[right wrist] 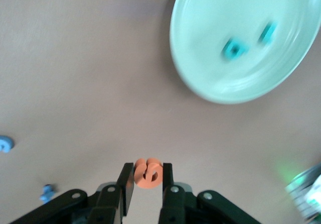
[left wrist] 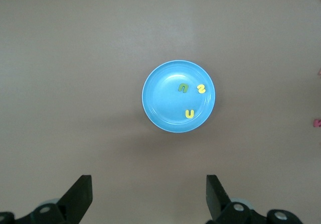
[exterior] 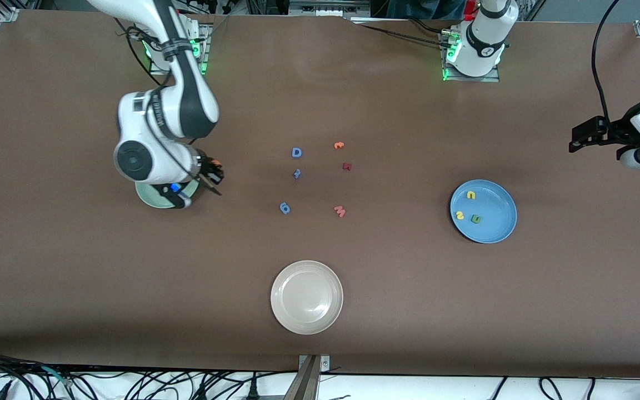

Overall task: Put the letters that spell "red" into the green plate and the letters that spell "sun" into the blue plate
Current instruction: 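Place the orange e on the green plate while the left arm returns to rest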

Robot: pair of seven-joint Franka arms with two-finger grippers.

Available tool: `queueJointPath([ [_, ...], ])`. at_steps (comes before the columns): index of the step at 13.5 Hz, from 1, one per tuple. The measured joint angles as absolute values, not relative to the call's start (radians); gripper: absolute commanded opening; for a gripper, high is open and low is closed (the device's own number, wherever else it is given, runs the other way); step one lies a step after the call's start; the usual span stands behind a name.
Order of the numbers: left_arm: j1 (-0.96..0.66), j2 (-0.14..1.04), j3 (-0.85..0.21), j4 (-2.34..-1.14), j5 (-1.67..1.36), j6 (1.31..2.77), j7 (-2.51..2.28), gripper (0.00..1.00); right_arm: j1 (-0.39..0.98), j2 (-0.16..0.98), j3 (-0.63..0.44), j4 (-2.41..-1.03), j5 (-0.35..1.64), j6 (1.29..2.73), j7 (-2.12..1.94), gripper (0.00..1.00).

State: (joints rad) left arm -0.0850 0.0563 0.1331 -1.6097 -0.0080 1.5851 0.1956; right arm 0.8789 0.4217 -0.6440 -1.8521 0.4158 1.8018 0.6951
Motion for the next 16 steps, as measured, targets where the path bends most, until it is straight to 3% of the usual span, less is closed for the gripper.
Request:
queueJointPath([
  [3, -0.086, 0.061, 0.130, -1.605, -0.008, 1.582, 0.196, 1.00, 0.862, 0.448, -0.716, -1.859, 0.362, 1.805, 0.487, 0.17],
  [8, -0.091, 0.068, 0.130, -1.603, -0.008, 1.581, 0.196, 1.00, 0.787, 0.588, -0.717, -1.870, 0.349, 1.940, 0.277, 0.18],
  [12, -0.091, 0.070, 0.130, -1.602, -0.008, 1.581, 0.197, 1.00, 0.751, 0.611, -0.716, -1.870, 0.350, 1.950, 0.223, 0.31],
  [13, -0.091, 0.070, 0.130, -1.601, -0.008, 1.581, 0.197, 1.00, 0.753, 0.609, -0.716, -1.868, 0.350, 1.949, 0.223, 0.41],
  [15, -0.091, 0.070, 0.130, -1.600, -0.008, 1.580, 0.198, 1.00, 0.756, 0.602, -0.716, -1.859, 0.350, 1.932, 0.223, 0.86],
  [16, -0.091, 0.070, 0.130, -1.600, -0.008, 1.579, 0.198, 1.00, 0.757, 0.591, -0.716, -1.848, 0.350, 1.911, 0.223, 0.98],
])
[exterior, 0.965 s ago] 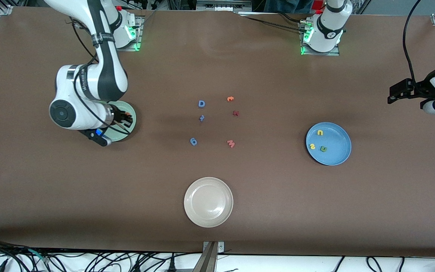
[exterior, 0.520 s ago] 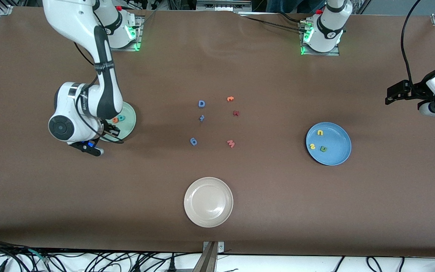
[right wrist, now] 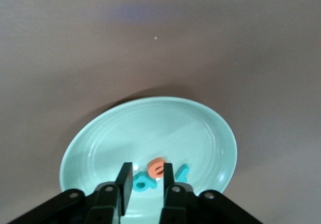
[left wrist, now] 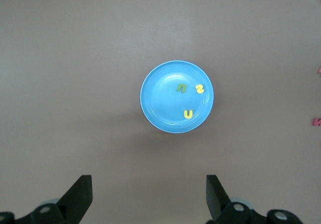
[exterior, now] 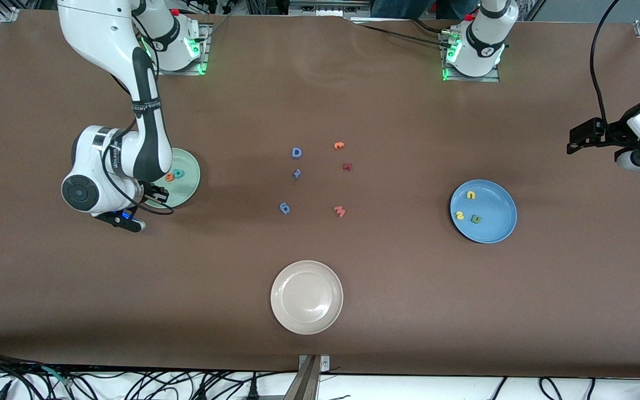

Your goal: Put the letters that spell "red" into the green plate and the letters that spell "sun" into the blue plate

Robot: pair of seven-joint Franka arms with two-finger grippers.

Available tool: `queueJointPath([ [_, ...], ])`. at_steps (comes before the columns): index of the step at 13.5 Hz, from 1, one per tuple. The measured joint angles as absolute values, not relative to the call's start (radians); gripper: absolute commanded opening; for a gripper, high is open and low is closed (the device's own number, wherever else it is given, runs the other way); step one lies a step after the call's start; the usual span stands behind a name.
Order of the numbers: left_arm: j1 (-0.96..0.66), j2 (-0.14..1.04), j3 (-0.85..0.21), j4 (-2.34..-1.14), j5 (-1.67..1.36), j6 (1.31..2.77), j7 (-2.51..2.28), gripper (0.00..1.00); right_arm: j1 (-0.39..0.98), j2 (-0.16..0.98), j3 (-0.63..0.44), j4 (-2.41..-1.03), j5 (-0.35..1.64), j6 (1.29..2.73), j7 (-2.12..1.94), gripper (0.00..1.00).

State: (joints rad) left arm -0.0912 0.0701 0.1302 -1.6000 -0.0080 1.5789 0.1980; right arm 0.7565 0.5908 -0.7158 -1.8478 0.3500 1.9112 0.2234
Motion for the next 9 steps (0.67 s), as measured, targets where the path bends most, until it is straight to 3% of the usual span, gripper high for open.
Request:
queueJointPath([
  [4, -0.091, 0.072, 0.131, -1.600, -0.008, 1.578, 0.199, 1.00, 0.758, 0.495, -0.745, -1.756, 0.349, 1.749, 0.224, 0.99],
  [9, -0.091, 0.073, 0.131, -1.600, -0.008, 1.577, 0.199, 1.00, 0.759, 0.449, -0.791, -1.531, 0.343, 1.560, 0.223, 0.99],
])
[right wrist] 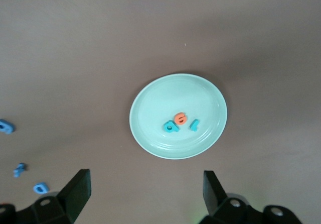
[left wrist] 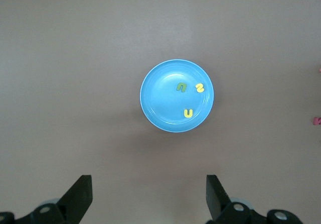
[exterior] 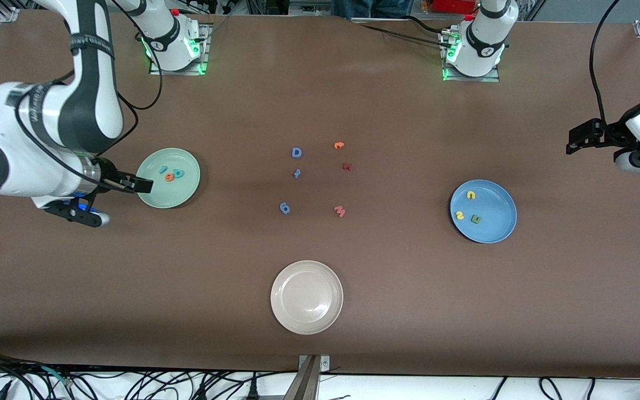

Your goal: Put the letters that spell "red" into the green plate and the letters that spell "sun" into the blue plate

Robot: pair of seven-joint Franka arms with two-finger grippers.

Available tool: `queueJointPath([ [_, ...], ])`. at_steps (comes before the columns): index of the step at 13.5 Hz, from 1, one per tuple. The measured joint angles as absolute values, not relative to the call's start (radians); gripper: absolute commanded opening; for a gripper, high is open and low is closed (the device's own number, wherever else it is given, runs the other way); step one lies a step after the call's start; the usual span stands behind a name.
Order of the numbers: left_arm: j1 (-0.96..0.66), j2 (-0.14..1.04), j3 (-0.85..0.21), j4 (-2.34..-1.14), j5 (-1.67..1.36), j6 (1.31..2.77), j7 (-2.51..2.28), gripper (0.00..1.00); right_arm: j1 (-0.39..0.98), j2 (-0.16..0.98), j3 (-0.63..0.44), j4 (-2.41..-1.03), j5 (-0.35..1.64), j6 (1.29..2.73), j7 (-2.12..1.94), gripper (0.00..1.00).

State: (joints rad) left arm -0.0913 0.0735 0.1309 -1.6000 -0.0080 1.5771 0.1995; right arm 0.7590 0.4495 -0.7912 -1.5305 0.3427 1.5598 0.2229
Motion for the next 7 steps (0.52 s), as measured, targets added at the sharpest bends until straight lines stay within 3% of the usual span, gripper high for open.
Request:
queueJointPath([
  [7, -0.091, 0.074, 0.131, -1.600, -0.008, 1.577, 0.200, 1.00, 0.759, 0.444, -0.862, -1.383, 0.341, 1.524, 0.120, 0.99],
])
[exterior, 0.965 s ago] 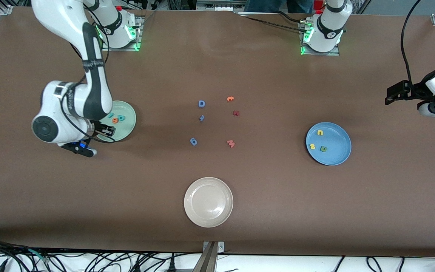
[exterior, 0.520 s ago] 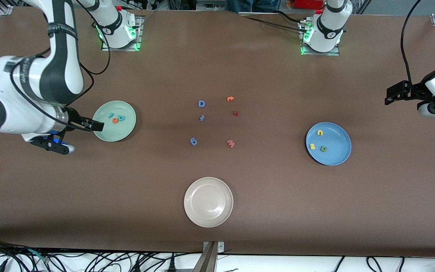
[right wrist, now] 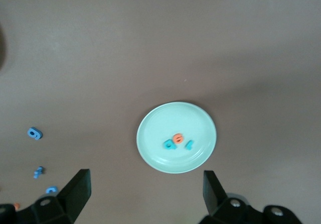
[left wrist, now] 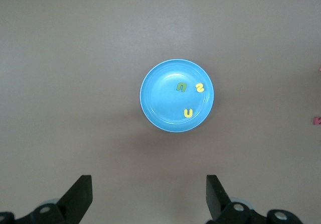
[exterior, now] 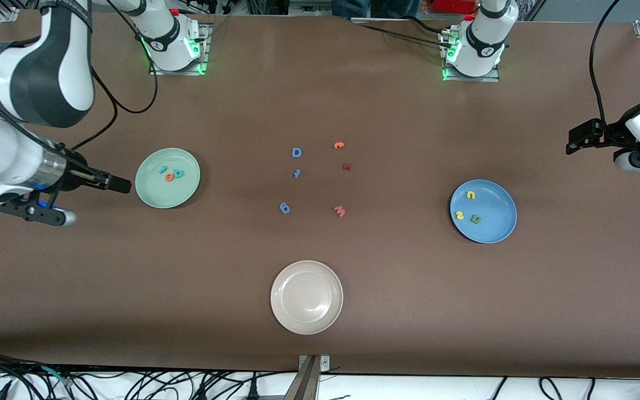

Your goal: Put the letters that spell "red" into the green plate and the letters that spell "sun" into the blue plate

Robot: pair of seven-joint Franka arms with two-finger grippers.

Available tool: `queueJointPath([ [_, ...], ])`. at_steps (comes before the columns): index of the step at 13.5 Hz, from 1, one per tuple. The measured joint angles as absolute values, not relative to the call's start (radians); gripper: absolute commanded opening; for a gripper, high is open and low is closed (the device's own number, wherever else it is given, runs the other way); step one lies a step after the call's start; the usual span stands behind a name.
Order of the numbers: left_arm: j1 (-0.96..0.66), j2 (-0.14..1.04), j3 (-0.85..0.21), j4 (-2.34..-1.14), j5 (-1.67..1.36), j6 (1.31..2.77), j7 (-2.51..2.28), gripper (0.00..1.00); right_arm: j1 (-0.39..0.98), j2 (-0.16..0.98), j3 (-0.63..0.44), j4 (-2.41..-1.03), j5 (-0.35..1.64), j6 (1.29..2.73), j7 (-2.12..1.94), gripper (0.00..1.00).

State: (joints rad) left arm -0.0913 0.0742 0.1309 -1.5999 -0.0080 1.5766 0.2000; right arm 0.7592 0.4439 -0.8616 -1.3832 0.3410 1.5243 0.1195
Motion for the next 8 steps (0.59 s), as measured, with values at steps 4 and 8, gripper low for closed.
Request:
queueJointPath([
  [4, -0.091, 0.075, 0.131, -1.600, -0.008, 1.577, 0.200, 1.00, 0.757, 0.435, -0.878, -1.383, 0.341, 1.522, 0.024, 0.99],
  [8, -0.091, 0.076, 0.131, -1.600, -0.008, 1.577, 0.200, 1.00, 0.759, 0.435, -0.878, -1.383, 0.341, 1.518, 0.022, 0.99],
])
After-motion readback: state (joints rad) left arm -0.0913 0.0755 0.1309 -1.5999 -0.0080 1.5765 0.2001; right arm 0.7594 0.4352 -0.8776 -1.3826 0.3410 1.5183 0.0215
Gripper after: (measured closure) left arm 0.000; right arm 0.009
